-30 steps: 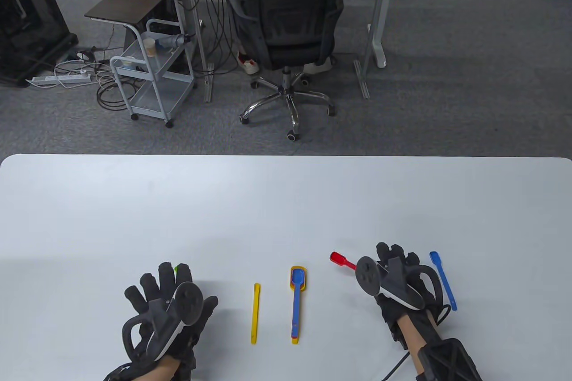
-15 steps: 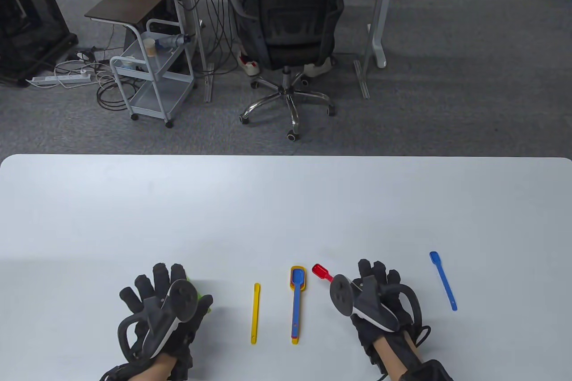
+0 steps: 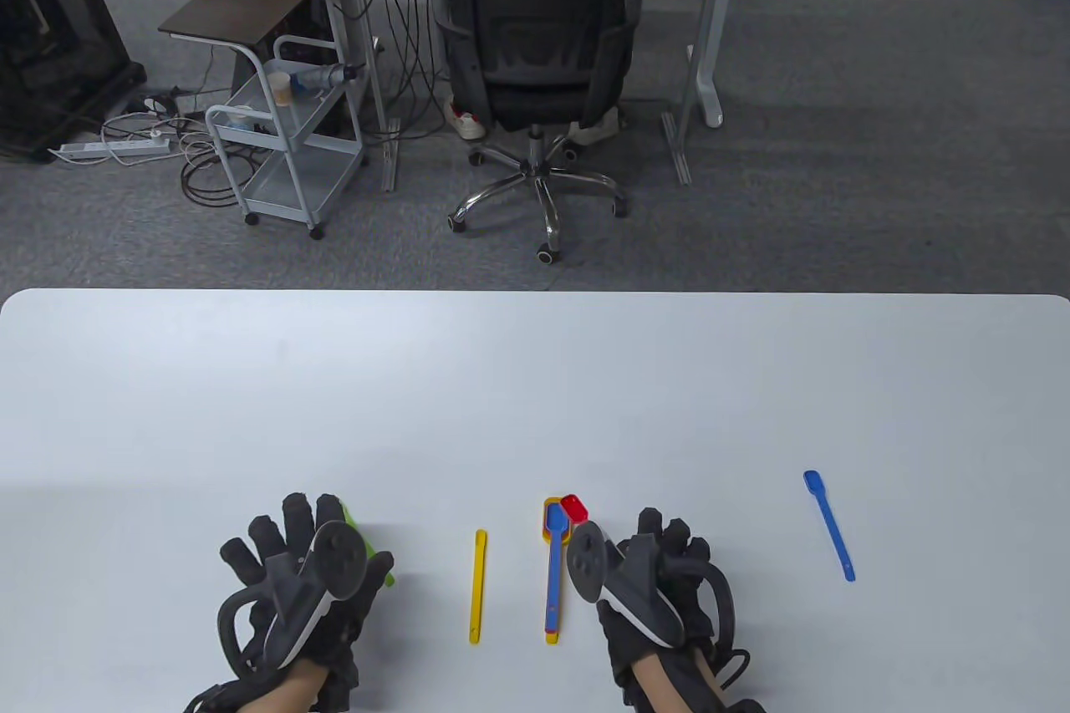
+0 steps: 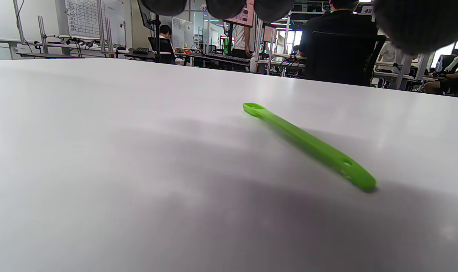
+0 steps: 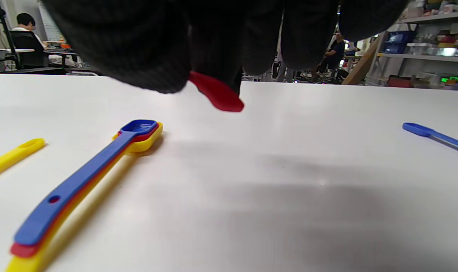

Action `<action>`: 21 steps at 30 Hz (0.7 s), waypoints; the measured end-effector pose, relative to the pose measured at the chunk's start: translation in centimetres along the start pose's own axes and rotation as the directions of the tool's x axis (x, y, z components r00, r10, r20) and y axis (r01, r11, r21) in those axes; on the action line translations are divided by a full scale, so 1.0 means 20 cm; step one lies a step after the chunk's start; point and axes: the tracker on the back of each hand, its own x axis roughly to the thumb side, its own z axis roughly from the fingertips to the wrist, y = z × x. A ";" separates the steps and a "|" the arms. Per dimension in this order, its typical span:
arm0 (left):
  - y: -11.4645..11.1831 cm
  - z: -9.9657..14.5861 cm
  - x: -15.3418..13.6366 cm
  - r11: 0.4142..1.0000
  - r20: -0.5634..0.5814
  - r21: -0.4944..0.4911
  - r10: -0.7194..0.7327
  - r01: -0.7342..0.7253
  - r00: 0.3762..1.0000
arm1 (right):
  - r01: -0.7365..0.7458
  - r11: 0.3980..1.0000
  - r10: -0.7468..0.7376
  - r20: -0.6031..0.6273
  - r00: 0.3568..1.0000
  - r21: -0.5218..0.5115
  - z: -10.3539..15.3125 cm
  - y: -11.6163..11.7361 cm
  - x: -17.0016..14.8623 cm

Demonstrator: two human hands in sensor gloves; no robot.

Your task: Nest measuring spoons

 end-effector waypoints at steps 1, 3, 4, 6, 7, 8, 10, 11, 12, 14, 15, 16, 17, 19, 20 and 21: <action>0.00 0.00 0.00 1.000 0.000 0.000 -0.001 0.001 1.000 | 0.011 1.000 -0.011 -0.009 1.000 0.005 0.00 0.00 0.01; 0.00 0.00 0.00 1.000 0.000 0.000 -0.001 0.001 1.000 | 0.029 0.999 -0.028 -0.032 0.999 0.023 -0.01 0.02 0.04; 0.00 0.00 0.00 1.000 0.000 0.000 -0.002 0.002 1.000 | 0.039 0.999 -0.038 -0.041 0.998 0.021 -0.01 0.03 0.06; 0.00 0.00 0.00 1.000 -0.002 0.001 -0.002 0.002 1.000 | 0.048 0.999 -0.047 -0.063 0.997 0.017 -0.02 0.05 0.08; 0.00 0.00 0.00 1.000 -0.003 0.002 -0.002 0.002 1.000 | 0.053 0.999 -0.052 -0.072 0.996 0.010 -0.02 0.06 0.09; 0.00 0.00 0.00 1.000 -0.004 0.002 -0.003 0.003 1.000 | 0.058 0.998 -0.058 -0.081 0.995 0.005 -0.02 0.08 0.11; 0.00 0.00 0.00 1.000 -0.007 0.001 -0.001 0.001 1.000 | 0.054 0.998 -0.053 -0.095 0.994 0.012 -0.03 0.10 0.13; 0.00 0.00 0.00 1.000 -0.007 0.000 -0.001 0.001 1.000 | 0.058 0.998 -0.056 -0.101 0.993 0.010 -0.03 0.12 0.14; 0.00 0.00 -0.01 1.000 -0.008 -0.002 0.000 0.000 1.000 | 0.061 0.998 -0.060 -0.106 0.993 0.008 -0.03 0.13 0.15; 0.00 0.00 -0.01 1.000 -0.010 -0.002 0.002 -0.002 1.000 | 0.059 0.998 -0.058 -0.118 0.991 0.007 -0.03 0.15 0.17; 0.00 0.00 -0.01 1.000 -0.011 -0.002 0.004 -0.004 1.000 | 0.059 0.998 -0.059 -0.124 0.991 0.003 -0.03 0.16 0.17; 0.00 -0.01 -0.01 1.000 -0.012 -0.003 0.005 -0.005 1.000 | 0.059 0.998 -0.058 -0.130 0.990 -0.002 -0.04 0.16 0.18; 0.00 -0.01 -0.01 1.000 -0.012 -0.004 0.005 -0.005 1.000 | 0.057 0.998 -0.057 -0.134 0.989 -0.002 -0.04 0.17 0.19; 0.00 -0.01 -0.01 1.000 -0.014 -0.007 0.007 -0.007 1.000 | 0.057 0.998 -0.058 -0.150 0.987 -0.006 -0.04 0.18 0.20; 0.00 -0.01 -0.01 1.000 -0.015 -0.008 0.007 -0.007 1.000 | 0.060 0.998 -0.061 -0.154 0.986 -0.010 -0.05 0.18 0.20; 0.00 -0.01 -0.01 1.000 -0.016 -0.008 0.007 -0.008 1.000 | 0.062 0.998 -0.062 -0.155 0.986 -0.010 -0.05 0.19 0.20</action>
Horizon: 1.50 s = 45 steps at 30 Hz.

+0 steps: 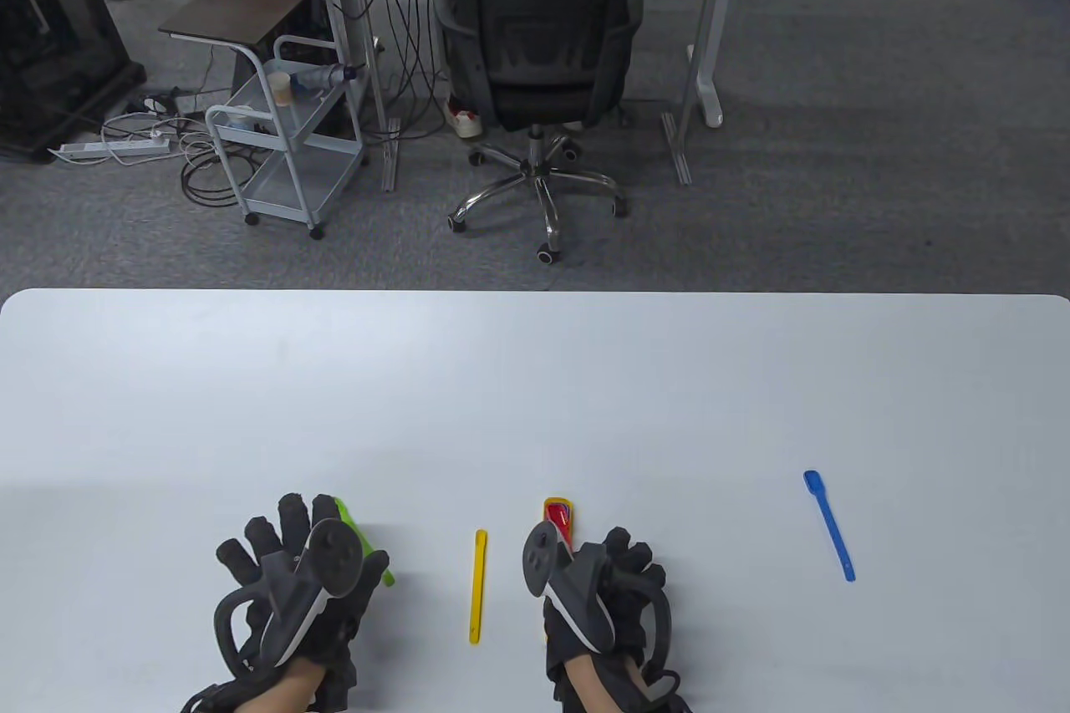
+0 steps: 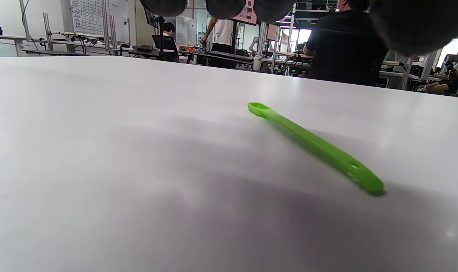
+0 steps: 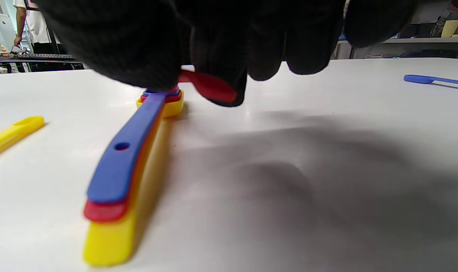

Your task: Nest measuring spoons

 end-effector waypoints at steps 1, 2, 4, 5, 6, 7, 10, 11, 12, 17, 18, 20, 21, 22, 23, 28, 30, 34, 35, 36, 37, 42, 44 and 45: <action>0.00 0.00 0.00 1.000 -0.001 0.000 0.000 0.000 1.000 | 0.003 1.000 -0.003 -0.005 1.000 0.001 0.00 0.00 0.01; 0.00 0.00 0.00 1.000 -0.002 -0.001 0.001 -0.001 1.000 | 0.008 1.000 -0.008 -0.010 1.000 0.002 0.00 0.01 0.01; 0.00 0.00 0.00 1.000 -0.004 -0.004 0.002 -0.002 1.000 | 0.012 1.000 -0.012 -0.015 1.000 0.007 -0.01 0.01 0.02; 0.00 0.00 0.00 1.000 -0.004 -0.004 0.001 -0.001 1.000 | 0.013 1.000 -0.013 -0.017 1.000 0.009 -0.01 0.02 0.03; 0.00 0.00 0.00 1.000 -0.005 -0.005 0.000 0.000 1.000 | 0.012 1.000 -0.012 -0.020 1.000 0.014 -0.01 0.02 0.03; 0.00 0.00 0.00 1.000 -0.006 -0.006 0.000 0.000 1.000 | 0.011 1.000 -0.010 -0.025 1.000 0.020 -0.01 0.02 0.04; 0.00 -0.01 -0.01 1.000 -0.008 -0.007 0.001 -0.001 1.000 | 0.023 0.999 -0.021 -0.034 0.999 0.040 -0.02 0.03 0.05; 0.00 -0.01 -0.01 1.000 -0.009 -0.006 0.000 0.000 1.000 | 0.025 0.999 -0.023 -0.038 0.999 0.046 -0.02 0.04 0.05; 0.00 -0.01 -0.01 1.000 -0.009 -0.006 0.001 -0.001 1.000 | 0.024 0.999 -0.022 -0.039 0.999 0.048 -0.02 0.04 0.06; 0.00 -0.01 -0.01 1.000 -0.013 -0.007 0.000 0.000 1.000 | 0.017 0.997 -0.014 -0.047 0.999 0.072 -0.03 0.06 0.07; 0.00 -0.01 -0.01 1.000 -0.014 -0.008 0.001 -0.001 1.000 | 0.018 0.997 -0.014 -0.049 0.999 0.072 -0.03 0.06 0.07; 0.00 -0.01 -0.01 1.000 -0.015 -0.010 0.001 -0.001 1.000 | 0.014 0.997 -0.010 -0.049 0.999 0.078 -0.03 0.06 0.08; 0.00 -0.01 -0.01 1.000 -0.016 -0.011 0.001 -0.001 1.000 | 0.012 0.997 -0.008 -0.049 0.999 0.079 -0.03 0.06 0.08; 0.00 -0.01 -0.01 1.000 -0.016 -0.011 0.001 -0.001 1.000 | 0.009 0.997 -0.005 -0.049 0.999 0.080 -0.03 0.06 0.08; 0.00 -0.01 -0.01 1.000 -0.017 -0.012 0.002 -0.002 1.000 | 0.009 0.997 -0.004 -0.050 0.999 0.081 -0.02 0.05 0.08; 0.00 -0.01 -0.01 1.000 -0.018 -0.012 0.003 -0.003 1.000 | 0.008 0.997 -0.003 -0.053 0.999 0.082 -0.02 0.05 0.08; 0.00 -0.01 -0.01 1.000 -0.018 -0.011 0.004 -0.004 1.000 | 0.007 0.996 -0.003 -0.052 0.999 0.088 -0.03 0.06 0.07; 0.00 -0.01 -0.01 1.000 -0.017 -0.010 0.006 -0.006 1.000 | 0.019 0.996 -0.014 -0.054 0.998 0.085 -0.03 0.04 0.06; 0.00 -0.01 -0.01 1.000 -0.017 -0.010 0.006 -0.006 1.000 | 0.024 0.996 -0.019 -0.055 0.998 0.082 -0.03 0.03 0.05; 0.00 -0.02 -0.02 1.000 -0.017 -0.010 0.007 -0.007 1.000 | 0.025 0.997 -0.021 -0.054 0.998 0.078 -0.03 0.03 0.05; 0.00 -0.01 -0.02 1.000 -0.017 -0.010 0.008 -0.008 1.000 | 0.027 0.997 -0.023 -0.053 0.998 0.072 -0.03 0.01 0.04; 0.00 -0.02 -0.02 1.000 -0.013 -0.006 0.011 -0.011 1.000 | 0.045 0.998 -0.044 -0.047 0.998 0.037 -0.04 -0.04 0.00; 0.00 -0.02 -0.02 1.000 -0.012 -0.006 0.013 -0.013 1.000 | 0.048 0.999 -0.047 -0.043 0.998 0.022 -0.04 -0.06 -0.02; 0.00 -0.02 -0.02 1.000 -0.011 -0.005 0.014 -0.014 1.000 | 0.049 0.999 -0.048 -0.041 0.998 0.014 -0.04 -0.08 -0.03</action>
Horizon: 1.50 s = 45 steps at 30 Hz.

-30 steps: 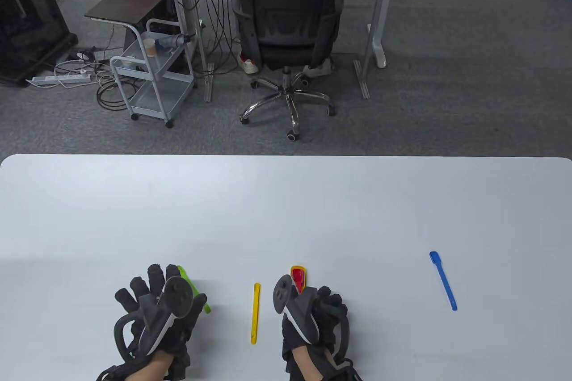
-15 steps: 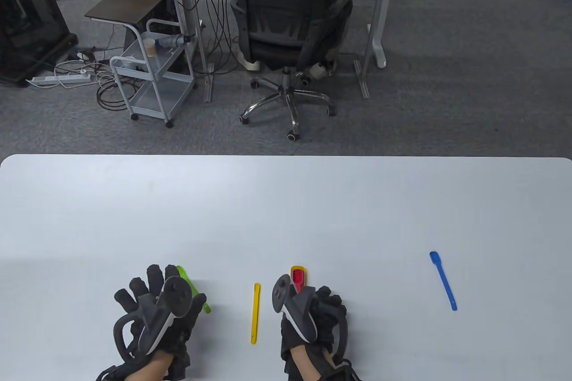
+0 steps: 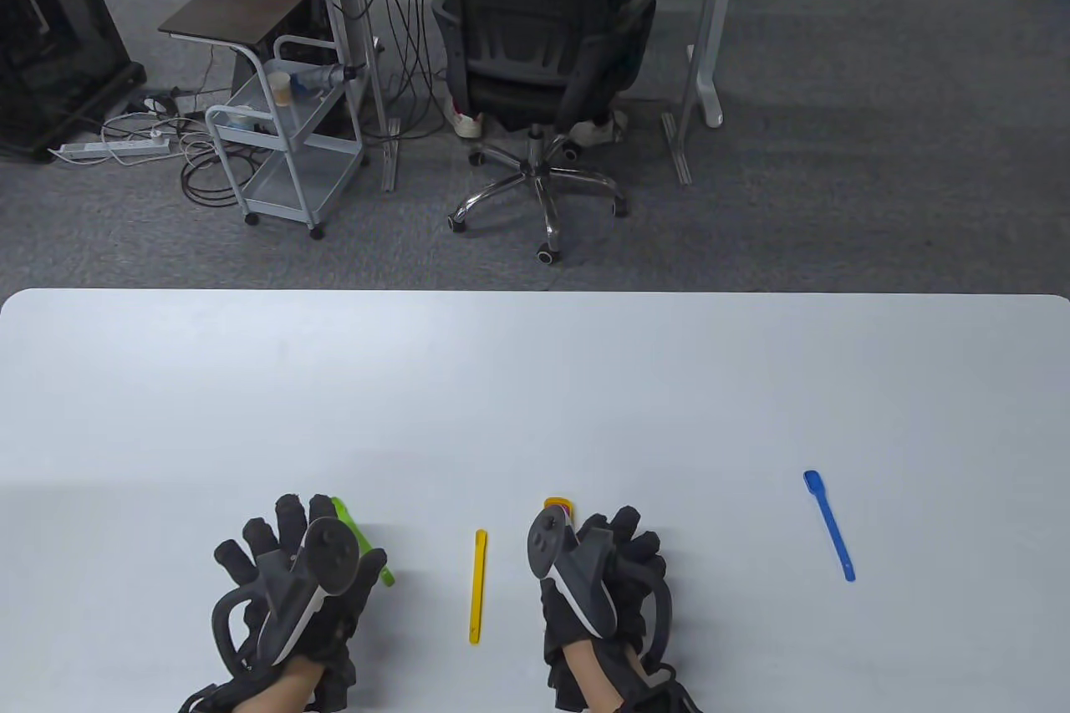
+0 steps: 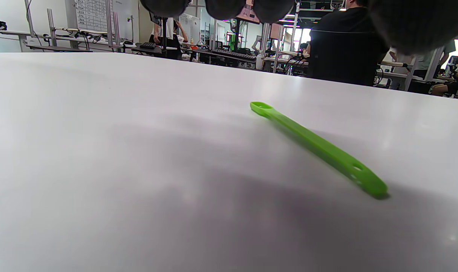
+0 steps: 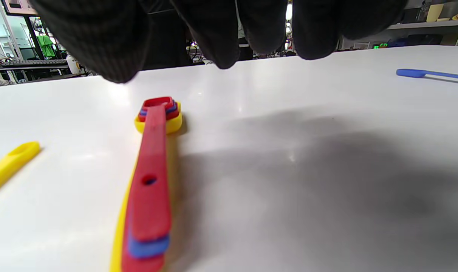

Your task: Nest measuring spoons

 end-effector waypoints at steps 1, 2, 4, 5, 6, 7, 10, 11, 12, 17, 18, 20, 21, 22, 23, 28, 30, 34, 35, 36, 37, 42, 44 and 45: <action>0.00 0.00 0.00 1.000 0.000 0.001 0.000 0.000 1.000 | 0.002 1.000 -0.002 0.001 1.000 -0.006 0.00 -0.01 -0.01; 0.00 0.00 0.00 1.000 0.001 0.001 -0.001 0.001 1.000 | 0.006 1.000 -0.006 0.001 1.000 -0.015 0.00 -0.02 -0.02; 0.00 0.00 0.00 1.000 0.001 0.002 0.000 0.000 1.000 | 0.009 1.000 -0.009 -0.002 1.000 -0.024 -0.01 -0.05 -0.04; 0.00 0.00 0.00 1.000 0.001 0.002 -0.001 0.001 1.000 | 0.015 0.999 -0.015 -0.004 1.000 -0.029 -0.01 -0.06 -0.06; 0.00 0.00 0.00 1.000 0.001 0.002 -0.001 0.001 1.000 | 0.018 0.999 -0.019 -0.005 1.000 -0.033 -0.02 -0.07 -0.07; 0.00 0.00 0.00 1.000 0.002 0.003 -0.001 0.001 1.000 | 0.021 0.999 -0.021 -0.007 1.000 -0.039 -0.02 -0.09 -0.08; 0.00 0.00 0.00 1.000 0.003 0.004 -0.003 0.003 1.000 | 0.018 0.998 -0.019 -0.017 1.000 -0.057 -0.04 -0.13 -0.14; 0.00 0.00 0.00 1.000 0.004 0.004 -0.002 0.002 1.000 | 0.017 0.998 -0.019 -0.020 1.000 -0.063 -0.05 -0.14 -0.16; 0.00 0.00 0.00 1.000 0.005 0.004 -0.002 0.002 1.000 | 0.017 0.997 -0.019 -0.026 0.999 -0.070 -0.06 -0.15 -0.18; 0.00 0.00 0.00 1.000 0.007 0.008 -0.003 0.003 1.000 | 0.010 0.994 -0.016 -0.054 0.998 -0.105 -0.10 -0.22 -0.32; -0.01 0.00 0.00 1.000 0.007 0.008 -0.002 0.002 1.000 | 0.010 0.994 -0.016 -0.058 0.998 -0.108 -0.11 -0.22 -0.34; -0.01 0.00 0.00 1.000 0.007 0.009 -0.002 0.002 1.000 | 0.007 0.993 -0.016 -0.073 0.997 -0.117 -0.12 -0.24 -0.40; -0.01 0.00 0.00 1.000 0.007 0.010 -0.002 0.002 1.000 | 0.005 0.993 -0.014 -0.077 0.997 -0.119 -0.13 -0.25 -0.42; -0.01 0.00 0.00 1.000 0.007 0.010 -0.002 0.002 1.000 | -0.001 0.992 -0.009 -0.083 0.997 -0.123 -0.14 -0.26 -0.46; -0.01 0.01 0.00 1.000 0.007 0.011 -0.002 0.002 1.000 | -0.009 0.992 -0.002 -0.092 0.996 -0.127 -0.15 -0.27 -0.49; -0.01 0.01 0.00 1.000 0.009 0.013 -0.004 0.003 1.000 | -0.029 0.989 0.010 -0.129 0.992 -0.145 -0.18 -0.30 -0.64; -0.01 0.01 0.01 1.000 0.010 0.014 -0.006 0.006 1.000 | -0.019 0.988 -0.004 -0.151 0.989 -0.151 -0.20 -0.31 -0.72; -0.01 0.01 0.01 1.000 0.012 0.016 -0.009 0.008 1.000 | -0.007 0.988 -0.021 -0.174 0.985 -0.156 -0.24 -0.32 -0.87; -0.01 0.01 0.01 1.000 0.012 0.017 -0.009 0.009 1.000 | -0.007 0.987 -0.022 -0.184 0.983 -0.158 -0.25 -0.32 -0.89; -0.01 0.01 0.01 1.000 0.012 0.018 -0.010 0.010 1.000 | -0.010 0.989 -0.019 -0.188 0.982 -0.149 -0.26 -0.32 -0.93; -0.01 0.01 0.01 1.000 0.013 0.019 -0.011 0.011 1.000 | -0.013 0.992 -0.010 -0.179 0.984 -0.129 -0.28 -0.31 -0.97; -0.01 0.01 0.01 1.000 0.014 0.024 -0.015 0.014 1.000 | 0.001 0.991 -0.029 -0.216 0.976 -0.132 -0.32 -0.29 -1.13; -0.01 0.01 0.01 1.000 0.015 0.026 -0.014 0.014 1.000 | 0.014 0.991 -0.043 -0.217 0.975 -0.134 -0.33 -0.28 -1.18; -0.01 0.01 0.01 1.000 0.016 0.026 -0.014 0.013 1.000 | 0.015 0.991 -0.045 -0.221 0.974 -0.135 -0.34 -0.27 -1.20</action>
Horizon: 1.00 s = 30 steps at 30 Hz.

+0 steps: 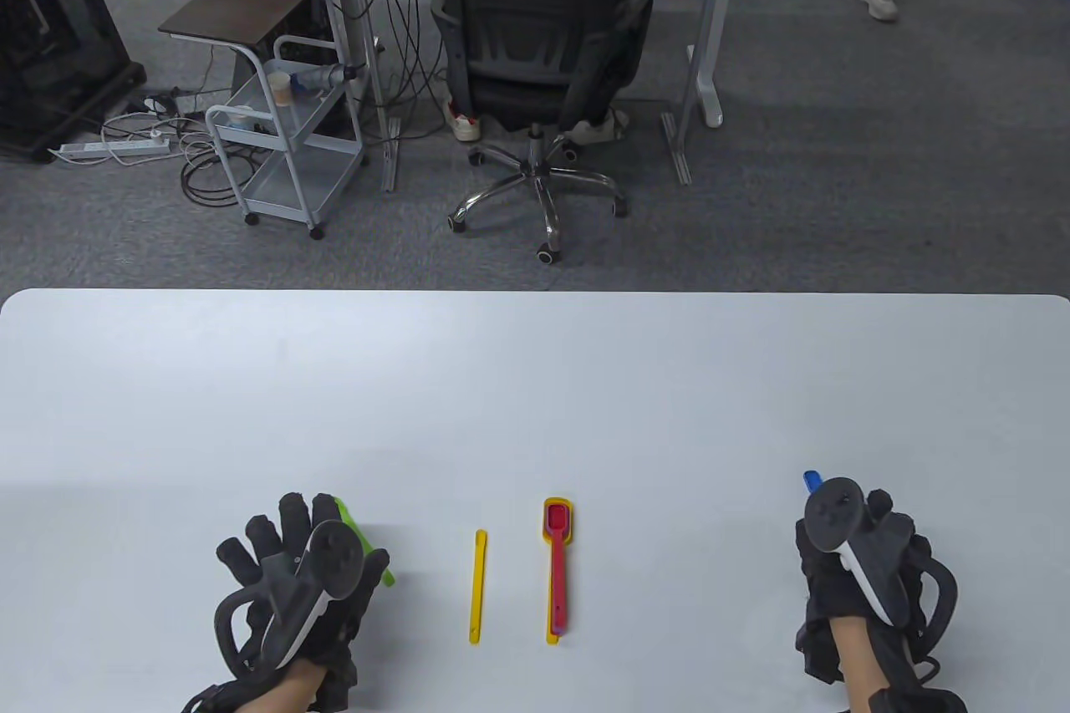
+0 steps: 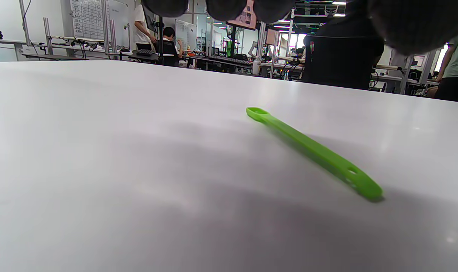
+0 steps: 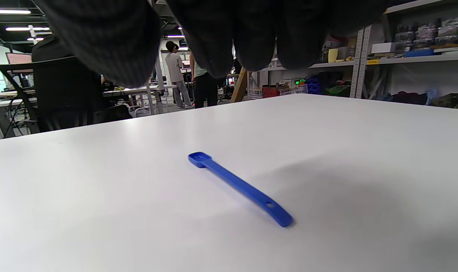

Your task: Nest measuring spoons

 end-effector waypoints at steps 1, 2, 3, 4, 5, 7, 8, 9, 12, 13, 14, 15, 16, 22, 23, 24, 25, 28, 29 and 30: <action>0.00 0.00 0.00 1.000 0.000 0.001 -0.001 0.001 1.000 | 0.005 1.000 -0.005 0.011 1.000 0.007 -0.01 0.01 -0.03; 0.00 0.00 0.00 1.000 0.001 0.002 -0.002 0.002 1.000 | 0.010 1.000 -0.010 0.012 1.000 0.006 -0.02 0.02 -0.05; 0.00 0.00 0.00 1.000 0.001 0.002 -0.003 0.003 1.000 | 0.012 1.000 -0.013 0.016 1.000 0.005 -0.03 0.03 -0.07; 0.00 0.00 0.00 1.000 0.001 0.003 -0.003 0.003 1.000 | 0.017 1.000 -0.017 0.028 0.999 0.007 -0.04 0.05 -0.09; 0.00 0.00 0.00 1.000 0.002 0.003 -0.004 0.004 1.000 | 0.016 1.000 -0.016 0.027 1.000 0.005 -0.04 0.06 -0.10; 0.00 0.00 0.00 1.000 0.002 0.005 -0.003 0.003 1.000 | 0.002 1.000 -0.002 0.017 1.000 0.007 -0.06 0.09 -0.13; 0.00 0.00 0.00 1.000 0.002 0.005 -0.003 0.003 1.000 | 0.001 1.000 -0.001 0.020 1.000 0.013 -0.06 0.11 -0.14; 0.00 0.00 0.00 1.000 0.003 0.006 -0.003 0.003 1.000 | -0.003 1.000 0.003 0.008 1.000 0.013 -0.07 0.13 -0.16; 0.00 0.00 0.00 1.000 0.002 0.007 -0.004 0.004 1.000 | -0.003 0.999 0.003 -0.003 1.000 0.035 -0.09 0.18 -0.18; 0.00 0.00 0.00 1.000 0.002 0.008 -0.005 0.005 1.000 | -0.003 0.999 0.003 -0.010 1.000 0.044 -0.09 0.20 -0.19; 0.00 0.00 0.00 1.000 0.001 0.009 -0.006 0.006 1.000 | 0.000 0.999 0.001 -0.014 1.000 0.050 -0.10 0.21 -0.20; 0.00 0.00 0.00 1.000 0.000 0.009 -0.006 0.006 1.000 | 0.001 0.998 0.000 -0.016 1.000 0.059 -0.11 0.23 -0.20; 0.00 0.00 0.00 1.000 0.000 0.009 -0.006 0.006 1.000 | -0.001 0.998 0.002 -0.019 1.000 0.065 -0.11 0.24 -0.20; 0.00 0.00 0.00 1.000 -0.002 0.008 -0.006 0.006 1.000 | -0.047 0.995 0.048 -0.008 0.999 0.094 -0.13 0.32 -0.18; 0.00 0.00 0.00 1.000 -0.002 0.008 -0.005 0.005 1.000 | -0.062 0.994 0.063 -0.008 0.998 0.093 -0.13 0.33 -0.17; 0.00 0.00 0.00 1.000 -0.003 0.008 -0.007 0.007 1.000 | -0.081 0.993 0.082 -0.010 0.997 0.089 -0.13 0.34 -0.16; 0.00 0.00 0.00 1.000 -0.004 0.008 -0.008 0.008 1.000 | -0.090 0.992 0.091 -0.010 0.996 0.086 -0.13 0.34 -0.16; 0.00 0.00 0.00 1.000 -0.005 0.008 -0.008 0.008 1.000 | -0.114 0.991 0.116 -0.024 0.993 0.075 -0.14 0.35 -0.15; 0.00 0.00 0.00 1.000 -0.005 0.007 -0.008 0.008 1.000 | -0.118 0.990 0.120 -0.025 0.992 0.077 -0.14 0.36 -0.15; 0.00 0.00 0.00 1.000 -0.005 0.007 -0.007 0.007 1.000 | -0.121 0.990 0.123 -0.028 0.992 0.078 -0.15 0.36 -0.15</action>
